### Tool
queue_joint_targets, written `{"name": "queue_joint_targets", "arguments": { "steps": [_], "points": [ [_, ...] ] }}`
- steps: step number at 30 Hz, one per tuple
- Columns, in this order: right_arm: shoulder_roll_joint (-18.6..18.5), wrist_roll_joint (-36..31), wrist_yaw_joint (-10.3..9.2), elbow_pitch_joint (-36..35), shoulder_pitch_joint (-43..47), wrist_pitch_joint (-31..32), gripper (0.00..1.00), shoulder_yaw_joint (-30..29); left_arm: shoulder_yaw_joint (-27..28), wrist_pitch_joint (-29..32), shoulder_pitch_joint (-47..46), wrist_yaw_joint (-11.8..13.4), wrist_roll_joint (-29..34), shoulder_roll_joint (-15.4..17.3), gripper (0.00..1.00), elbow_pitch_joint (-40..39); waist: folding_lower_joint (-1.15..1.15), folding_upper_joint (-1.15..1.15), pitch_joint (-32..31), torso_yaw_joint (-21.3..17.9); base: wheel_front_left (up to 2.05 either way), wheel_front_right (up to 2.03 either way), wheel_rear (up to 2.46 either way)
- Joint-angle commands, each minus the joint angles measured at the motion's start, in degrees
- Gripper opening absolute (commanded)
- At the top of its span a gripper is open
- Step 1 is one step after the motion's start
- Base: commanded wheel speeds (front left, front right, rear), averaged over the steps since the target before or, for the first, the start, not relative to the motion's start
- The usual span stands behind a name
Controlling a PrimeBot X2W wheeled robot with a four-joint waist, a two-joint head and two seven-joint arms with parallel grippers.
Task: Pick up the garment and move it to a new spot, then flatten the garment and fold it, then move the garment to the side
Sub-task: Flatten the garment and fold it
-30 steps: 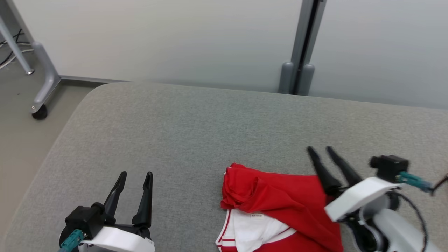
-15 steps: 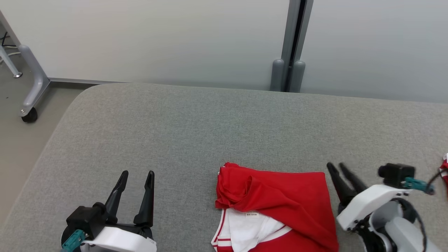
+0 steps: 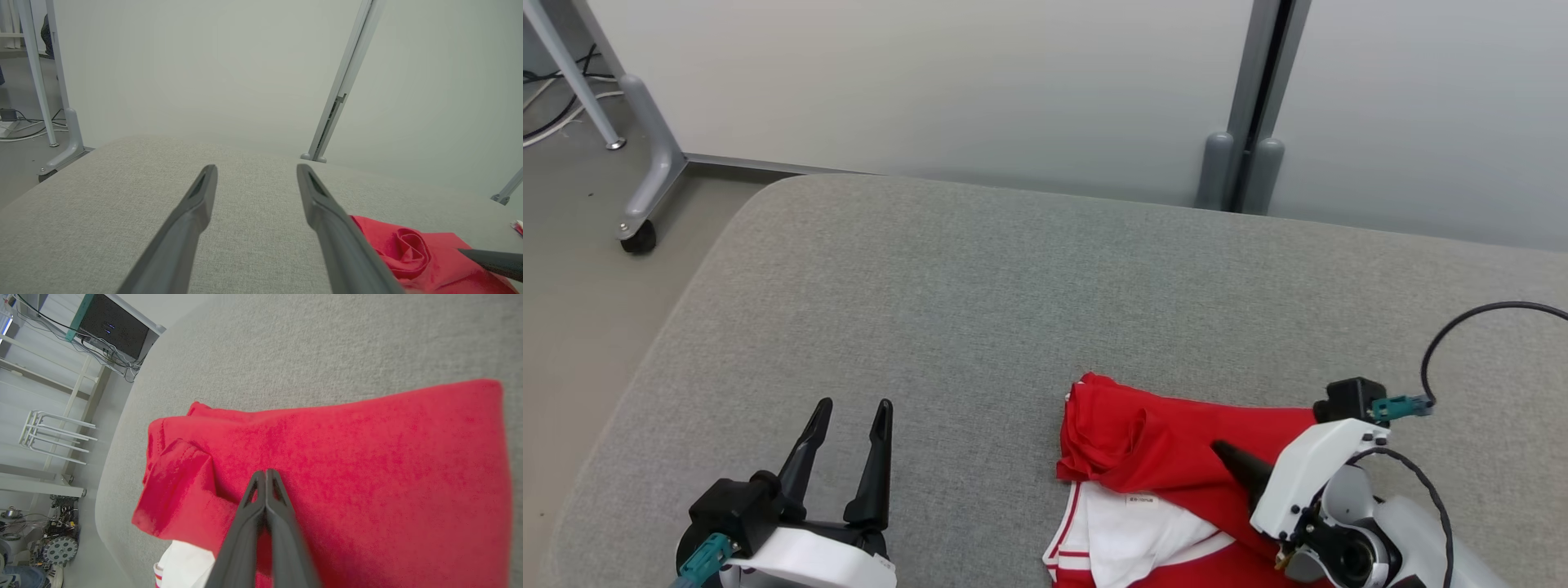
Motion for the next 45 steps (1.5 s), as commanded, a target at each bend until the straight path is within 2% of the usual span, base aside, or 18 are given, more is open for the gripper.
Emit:
{"name": "queue_joint_targets", "arguments": {
  "steps": [1,9,17,22,34,35,36,37,38,45],
  "points": [
    [-0.26,0.26,0.04,-0.13,0.16,0.58,0.00,0.14,0.22,-0.05,-0.85,-0.15,-0.12,0.02,1.00,0.05,0.00,0.00,0.01,0.35,0.00,0.00,0.00],
    [0.65,6.63,0.04,-7.31,5.18,9.80,0.00,3.30,0.71,-0.05,-0.15,-0.33,0.24,-0.28,1.00,0.29,0.00,0.00,-0.20,1.15,0.00,0.00,0.00],
    [2.08,10.70,0.04,-19.21,10.09,15.69,0.00,8.25,1.36,-0.05,-0.23,-0.45,0.48,-0.27,1.00,0.29,0.00,0.00,-0.34,0.00,0.00,0.00,0.00],
    [-0.59,9.91,0.04,-27.26,10.72,12.01,0.00,7.66,1.60,-0.04,0.16,-0.56,0.72,-0.14,1.00,0.32,0.00,0.00,-1.05,-1.52,0.00,0.00,0.00],
    [-8.40,5.87,0.04,-35.41,10.40,-2.24,0.00,-2.05,1.96,-0.04,0.96,-0.25,1.26,0.12,1.00,-1.64,0.00,0.00,-2.15,-5.93,0.00,0.00,0.00],
    [-9.00,5.21,0.04,-35.75,10.33,-3.53,0.07,-3.07,2.09,-0.04,0.98,-0.22,1.31,0.19,1.00,-1.85,0.00,0.00,-2.15,-6.28,0.00,0.00,0.00],
    [-9.43,4.49,0.04,-36.17,10.29,-4.66,0.32,-3.69,2.26,-0.04,1.00,-0.15,1.36,0.29,1.00,-2.03,0.00,0.00,-2.17,-6.61,0.00,0.00,0.00],
    [-9.73,3.61,0.04,-36.67,10.28,-5.80,0.47,-4.20,2.50,-0.04,1.04,-0.04,1.31,0.34,1.00,-2.29,0.00,0.00,-2.19,-6.99,0.00,0.00,0.00],
    [-10.06,2.89,0.04,-36.94,10.39,-6.80,1.00,-4.89,2.67,-0.04,1.09,0.05,1.31,0.42,1.00,-2.45,0.00,0.00,-2.21,-7.33,0.00,0.00,0.00],
    [-12.15,-2.53,0.04,-38.20,12.68,-12.79,1.00,-8.44,3.51,-0.04,1.41,0.49,1.63,0.78,1.00,-3.47,0.00,0.00,-2.43,-8.85,0.00,0.00,0.00]
  ]
}}
